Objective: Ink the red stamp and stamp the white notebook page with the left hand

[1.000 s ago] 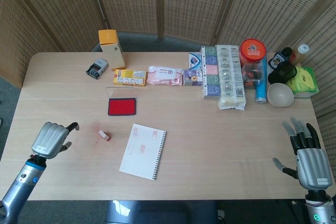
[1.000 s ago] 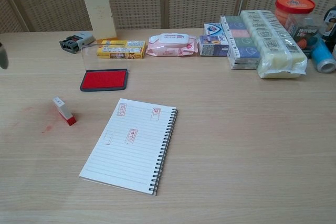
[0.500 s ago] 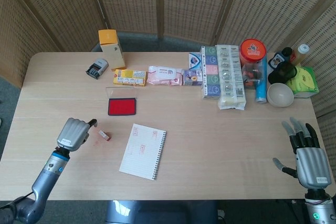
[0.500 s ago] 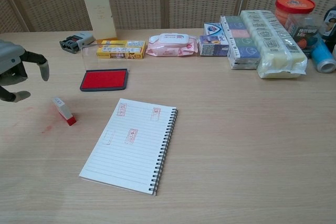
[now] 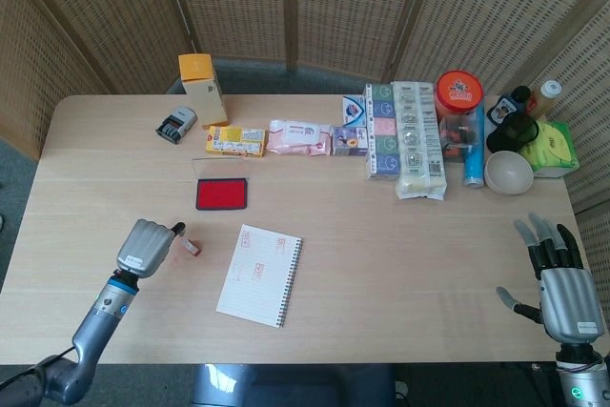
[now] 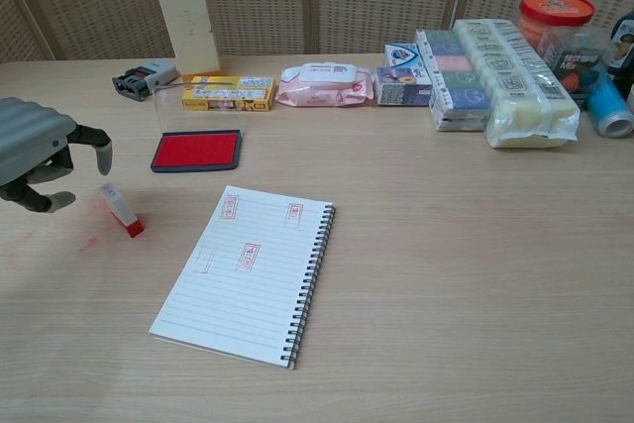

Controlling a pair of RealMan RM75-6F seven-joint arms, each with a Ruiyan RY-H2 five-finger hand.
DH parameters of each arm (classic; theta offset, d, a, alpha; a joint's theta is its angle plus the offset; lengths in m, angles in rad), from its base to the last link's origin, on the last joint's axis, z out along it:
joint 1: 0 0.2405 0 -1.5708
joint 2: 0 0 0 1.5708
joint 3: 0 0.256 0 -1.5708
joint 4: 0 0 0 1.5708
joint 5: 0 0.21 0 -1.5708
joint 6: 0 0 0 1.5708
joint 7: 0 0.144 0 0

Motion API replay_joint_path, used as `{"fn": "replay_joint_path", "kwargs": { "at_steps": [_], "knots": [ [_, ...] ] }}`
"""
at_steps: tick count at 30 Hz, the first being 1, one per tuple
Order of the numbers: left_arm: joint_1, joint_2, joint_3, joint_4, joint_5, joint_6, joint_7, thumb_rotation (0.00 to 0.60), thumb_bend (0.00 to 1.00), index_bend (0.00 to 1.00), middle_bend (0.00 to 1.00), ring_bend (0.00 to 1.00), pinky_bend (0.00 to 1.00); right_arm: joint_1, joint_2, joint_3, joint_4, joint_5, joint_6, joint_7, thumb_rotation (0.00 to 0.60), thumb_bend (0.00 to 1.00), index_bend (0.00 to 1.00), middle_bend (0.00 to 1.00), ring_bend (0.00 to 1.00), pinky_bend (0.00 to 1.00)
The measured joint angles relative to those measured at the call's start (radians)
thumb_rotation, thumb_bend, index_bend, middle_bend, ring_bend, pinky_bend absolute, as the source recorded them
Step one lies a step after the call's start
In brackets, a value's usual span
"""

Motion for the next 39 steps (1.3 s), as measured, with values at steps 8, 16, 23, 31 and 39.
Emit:
{"fn": "replay_joint_path", "kwargs": {
  "at_steps": [8, 16, 23, 31, 39],
  "knots": [
    [-0.020, -0.042, -0.007, 0.032, -0.006, 0.009, 0.032, 0.600, 0.29, 0.44, 1.00, 1.00, 1.00, -0.001, 0.006, 0.000, -0.003, 0.002, 0.000, 0.008, 0.600, 0.08, 0.00, 0.00, 0.01, 0.00],
    [-0.037, -0.067, -0.014, 0.034, -0.057, -0.035, 0.073, 0.600, 0.29, 0.44, 1.00, 1.00, 1.00, 0.000, 0.007, 0.001, -0.003, 0.007, -0.003, 0.011, 0.600, 0.08, 0.00, 0.00, 0.01, 0.00],
    [-0.050, -0.086, -0.015, 0.046, -0.078, -0.052, 0.087, 0.600, 0.31, 0.45, 1.00, 1.00, 1.00, 0.002, 0.006, 0.002, -0.001, 0.012, -0.010, 0.011, 0.600, 0.08, 0.00, 0.00, 0.01, 0.00],
    [-0.065, -0.112, -0.013, 0.057, -0.088, -0.058, 0.111, 0.600, 0.35, 0.48, 1.00, 1.00, 1.00, 0.002, 0.010, 0.003, -0.002, 0.017, -0.012, 0.016, 0.600, 0.08, 0.00, 0.00, 0.01, 0.00],
    [-0.068, -0.103, -0.012, 0.045, -0.094, -0.046, 0.135, 0.600, 0.37, 0.53, 1.00, 1.00, 1.00, 0.002, 0.014, 0.003, -0.004, 0.020, -0.014, 0.020, 0.600, 0.08, 0.00, 0.00, 0.01, 0.00]
  ]
}}
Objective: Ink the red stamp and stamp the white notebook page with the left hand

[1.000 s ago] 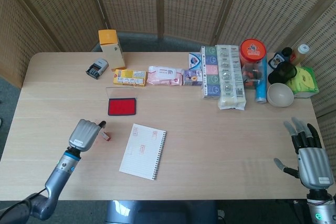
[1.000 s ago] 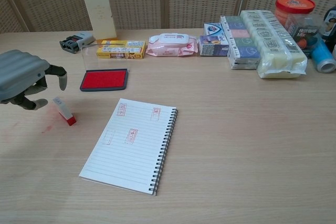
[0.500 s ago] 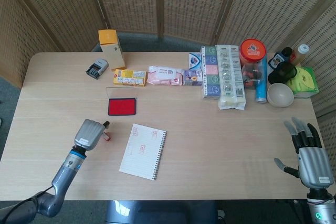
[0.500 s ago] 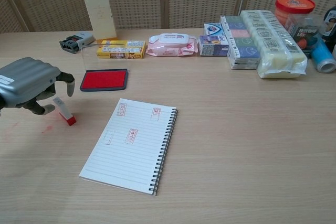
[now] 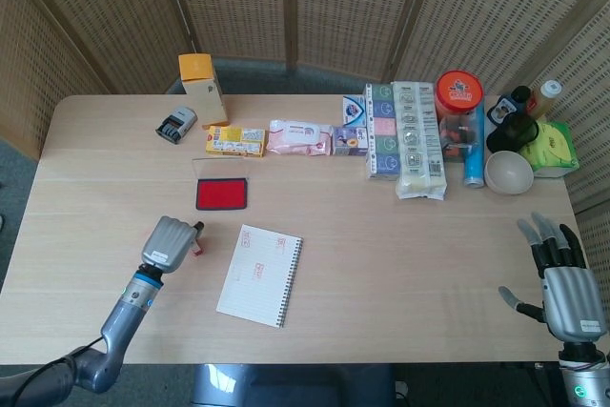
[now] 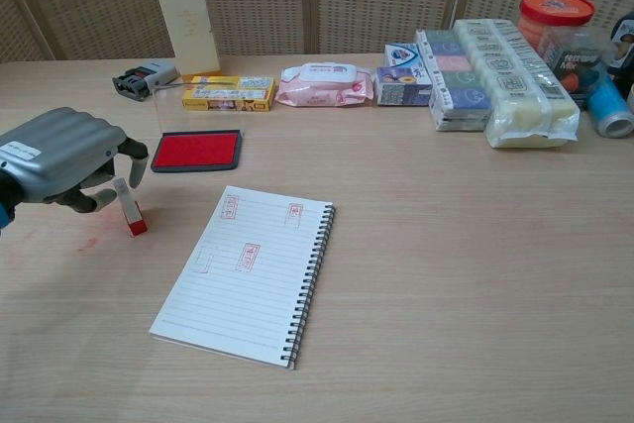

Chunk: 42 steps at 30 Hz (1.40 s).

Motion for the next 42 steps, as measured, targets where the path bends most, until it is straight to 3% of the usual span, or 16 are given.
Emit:
{"fn": "replay_joint_path", "kwargs": {
  "at_steps": [25, 35, 42],
  "knots": [
    [-0.014, 0.033, 0.003, -0.039, 0.001, 0.027, 0.040, 0.600, 0.39, 0.65, 1.00, 1.00, 1.00, 0.000, 0.011, -0.004, -0.013, 0.009, -0.012, 0.006, 0.600, 0.08, 0.00, 0.00, 0.01, 0.00],
    [-0.055, 0.100, -0.073, -0.107, -0.055, 0.008, 0.059, 0.600, 0.39, 0.65, 1.00, 1.00, 1.00, 0.006, 0.007, -0.001, -0.008, 0.022, -0.026, -0.001, 0.600, 0.08, 0.00, 0.00, 0.02, 0.00],
    [-0.120, 0.114, -0.125, -0.080, -0.114, -0.065, 0.063, 0.600, 0.39, 0.65, 1.00, 1.00, 1.00, 0.013, 0.007, 0.001, -0.018, 0.043, -0.050, -0.013, 0.600, 0.08, 0.00, 0.00, 0.02, 0.00]
  ]
}}
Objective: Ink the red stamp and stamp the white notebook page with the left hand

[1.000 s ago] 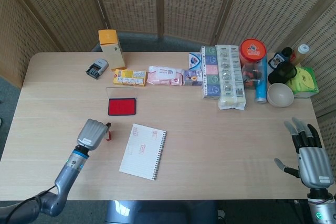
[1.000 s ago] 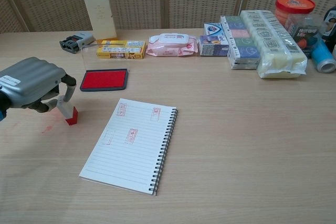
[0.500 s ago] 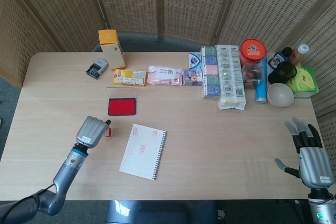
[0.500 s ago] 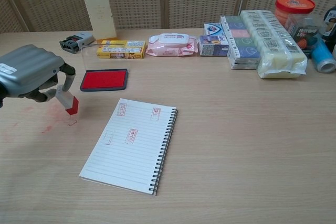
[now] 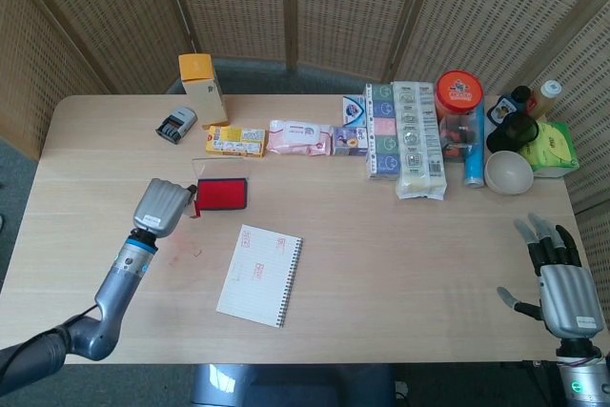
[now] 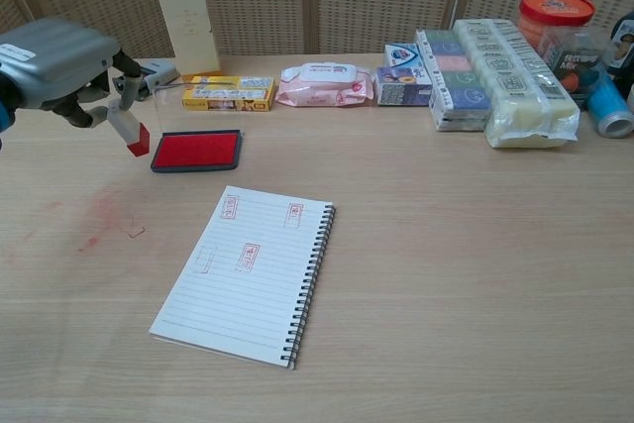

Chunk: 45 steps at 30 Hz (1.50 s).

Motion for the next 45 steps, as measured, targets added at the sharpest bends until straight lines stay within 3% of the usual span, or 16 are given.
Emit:
{"fn": "replay_joint_path", "kwargs": {
  "at_steps": [13, 35, 45],
  "knots": [
    [-0.117, -0.106, -0.033, 0.248, -0.059, -0.132, -0.078, 0.600, 0.39, 0.65, 1.00, 1.00, 1.00, 0.009, -0.007, 0.003, -0.008, 0.024, -0.021, -0.037, 0.600, 0.08, 0.00, 0.00, 0.02, 0.00],
    [-0.208, -0.318, 0.019, 0.628, -0.007, -0.193, -0.282, 0.600, 0.40, 0.65, 1.00, 1.00, 1.00, 0.026, -0.012, 0.019, 0.017, 0.084, -0.059, -0.019, 0.600, 0.08, 0.00, 0.00, 0.02, 0.00],
    [-0.213, -0.338, 0.031, 0.654, 0.021, -0.154, -0.324, 0.600, 0.40, 0.65, 1.00, 1.00, 1.00, 0.025, -0.004, 0.019, 0.015, 0.082, -0.056, -0.004, 0.600, 0.08, 0.00, 0.00, 0.02, 0.00]
  ]
}}
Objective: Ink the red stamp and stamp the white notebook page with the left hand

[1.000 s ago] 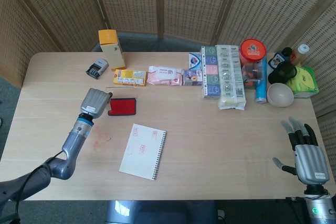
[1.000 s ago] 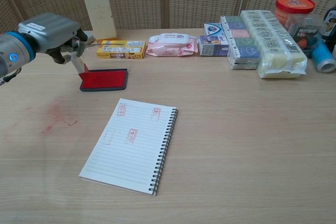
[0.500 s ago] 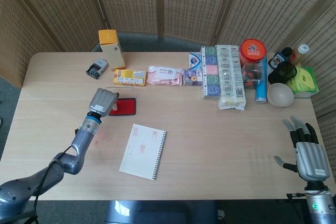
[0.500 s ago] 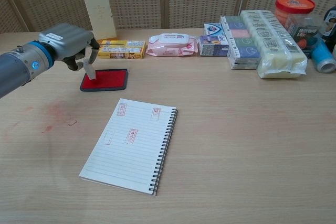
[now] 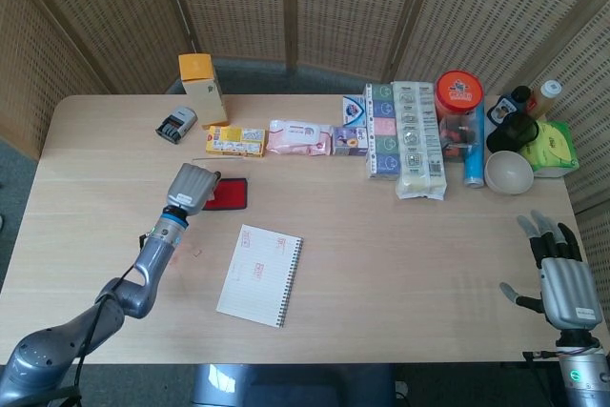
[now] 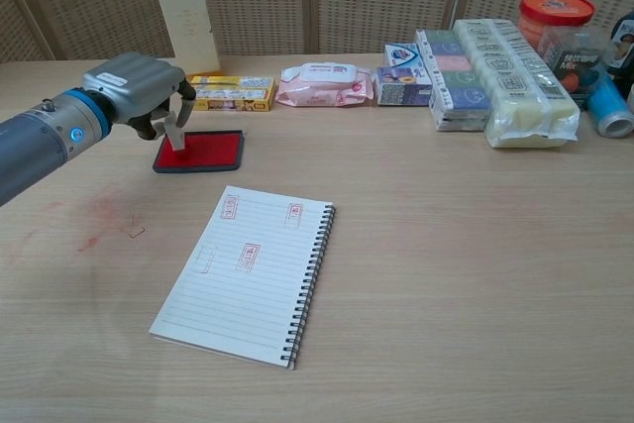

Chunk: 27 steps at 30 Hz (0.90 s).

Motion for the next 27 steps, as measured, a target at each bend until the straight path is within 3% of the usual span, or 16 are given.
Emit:
{"fn": "replay_joint_path", "kwargs": {
  "at_steps": [7, 16, 23, 27],
  "knots": [
    [0.013, 0.064, -0.006, -0.112, 0.011, 0.061, 0.019, 0.600, 0.40, 0.65, 1.00, 1.00, 1.00, 0.000, 0.001, -0.006, -0.003, -0.010, 0.000, 0.001, 0.600, 0.08, 0.00, 0.00, 0.02, 0.00],
    [0.050, 0.220, 0.000, -0.409, 0.032, 0.138, 0.093, 0.600, 0.40, 0.65, 1.00, 1.00, 1.00, -0.001, 0.004, -0.010, -0.007, -0.016, 0.002, 0.004, 0.600, 0.08, 0.00, 0.00, 0.02, 0.00],
    [0.091, 0.300, 0.055, -0.616, 0.073, 0.177, 0.150, 0.600, 0.39, 0.65, 1.00, 1.00, 1.00, -0.002, 0.007, -0.011, -0.009, -0.019, 0.003, 0.007, 0.600, 0.08, 0.00, 0.00, 0.02, 0.00],
    [0.111, 0.313, 0.100, -0.678, 0.098, 0.182, 0.189, 0.600, 0.39, 0.65, 1.00, 1.00, 1.00, -0.003, 0.009, -0.012, -0.010, -0.020, 0.005, 0.009, 0.600, 0.08, 0.00, 0.00, 0.02, 0.00]
  ]
}}
